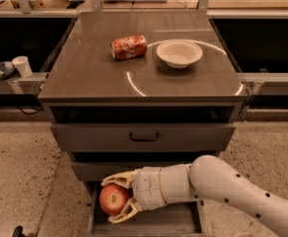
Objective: Pick apple from bottom drawer and place on counter
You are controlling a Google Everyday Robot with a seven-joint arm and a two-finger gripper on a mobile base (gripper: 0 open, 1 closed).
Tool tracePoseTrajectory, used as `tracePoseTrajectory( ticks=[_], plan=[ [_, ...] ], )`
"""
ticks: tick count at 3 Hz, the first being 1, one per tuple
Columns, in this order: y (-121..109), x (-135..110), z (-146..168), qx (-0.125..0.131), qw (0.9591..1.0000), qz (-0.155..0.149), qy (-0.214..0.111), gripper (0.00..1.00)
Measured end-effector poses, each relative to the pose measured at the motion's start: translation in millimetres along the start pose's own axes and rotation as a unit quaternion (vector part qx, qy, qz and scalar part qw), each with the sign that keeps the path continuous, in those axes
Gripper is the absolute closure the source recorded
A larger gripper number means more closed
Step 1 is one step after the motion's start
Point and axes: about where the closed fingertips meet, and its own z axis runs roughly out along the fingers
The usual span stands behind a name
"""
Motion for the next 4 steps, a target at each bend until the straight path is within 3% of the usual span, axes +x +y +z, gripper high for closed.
tracePoseTrajectory(
  ticks=[1, 2, 3, 4],
  plan=[
    [-3, -1, 0, -0.001, 1.0000, 0.003, 0.002, 1.00],
    [-28, -17, 5, -0.008, 0.9993, 0.032, 0.017, 1.00],
    [-51, -38, 11, -0.001, 0.9991, 0.039, 0.017, 1.00],
    [-80, -71, 11, -0.005, 0.9998, 0.017, 0.002, 1.00]
  ],
)
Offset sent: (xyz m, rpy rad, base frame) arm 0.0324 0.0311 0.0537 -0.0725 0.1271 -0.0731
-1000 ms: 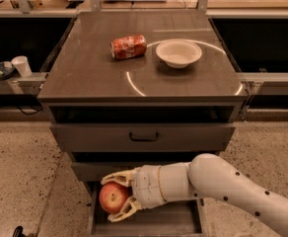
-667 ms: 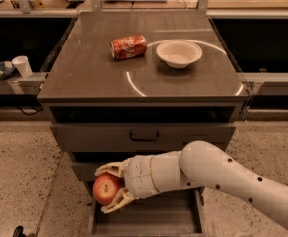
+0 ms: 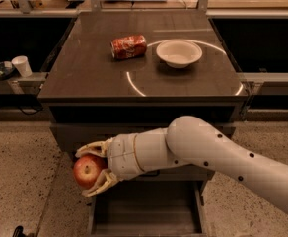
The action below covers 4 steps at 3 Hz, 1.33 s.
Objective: Pick apple from bottom drawer and place on counter
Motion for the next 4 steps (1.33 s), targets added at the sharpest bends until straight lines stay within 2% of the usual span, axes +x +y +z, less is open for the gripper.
tracePoseTrajectory(
  ticks=[1, 2, 3, 4],
  plan=[
    [-4, 0, -2, 0.004, 1.0000, 0.000, 0.001, 1.00],
    [-9, 2, -4, 0.031, 0.9993, 0.007, 0.021, 1.00],
    [-56, 11, -9, 0.078, 0.9938, 0.017, 0.078, 1.00],
    [-109, 21, -13, 0.101, 0.9864, 0.048, 0.120, 1.00]
  ],
)
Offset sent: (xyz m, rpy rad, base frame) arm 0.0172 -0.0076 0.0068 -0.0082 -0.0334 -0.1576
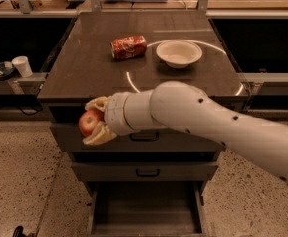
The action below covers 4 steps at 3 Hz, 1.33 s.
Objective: Pick apple from bottom drawer and place on counter
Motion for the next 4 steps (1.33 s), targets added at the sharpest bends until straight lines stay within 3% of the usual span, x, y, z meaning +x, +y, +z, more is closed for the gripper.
tracePoseTrajectory(
  ticks=[1, 3, 4],
  plan=[
    [-63, -18, 15, -0.016, 0.9994, 0.029, -0.010, 1.00],
    [-74, -24, 24, -0.016, 0.9988, 0.046, -0.007, 1.00],
    [-100, -33, 41, -0.013, 0.9972, 0.074, -0.008, 1.00]
  ],
)
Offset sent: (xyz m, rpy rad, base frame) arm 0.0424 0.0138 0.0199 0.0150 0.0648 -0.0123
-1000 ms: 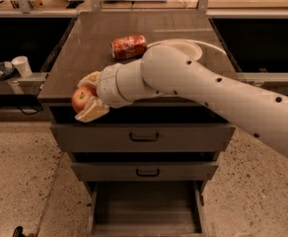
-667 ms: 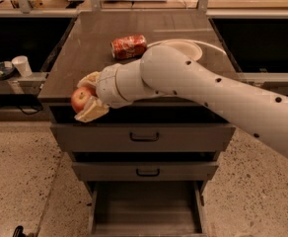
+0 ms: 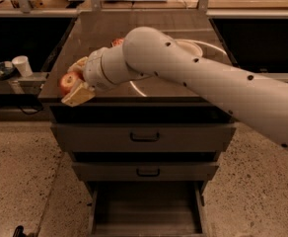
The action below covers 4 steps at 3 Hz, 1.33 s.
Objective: Pick apple from bottom drawer and place on counter
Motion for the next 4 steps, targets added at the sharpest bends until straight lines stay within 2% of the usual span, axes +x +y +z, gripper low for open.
tracePoseTrajectory(
  ticks=[2, 3, 4],
  plan=[
    [-42, 3, 37, 0.021, 0.9977, 0.063, -0.015, 1.00],
    [-58, 11, 52, 0.031, 0.9960, 0.084, -0.007, 0.89],
    [-74, 14, 61, 0.033, 0.9948, 0.097, 0.006, 0.68]
  ],
)
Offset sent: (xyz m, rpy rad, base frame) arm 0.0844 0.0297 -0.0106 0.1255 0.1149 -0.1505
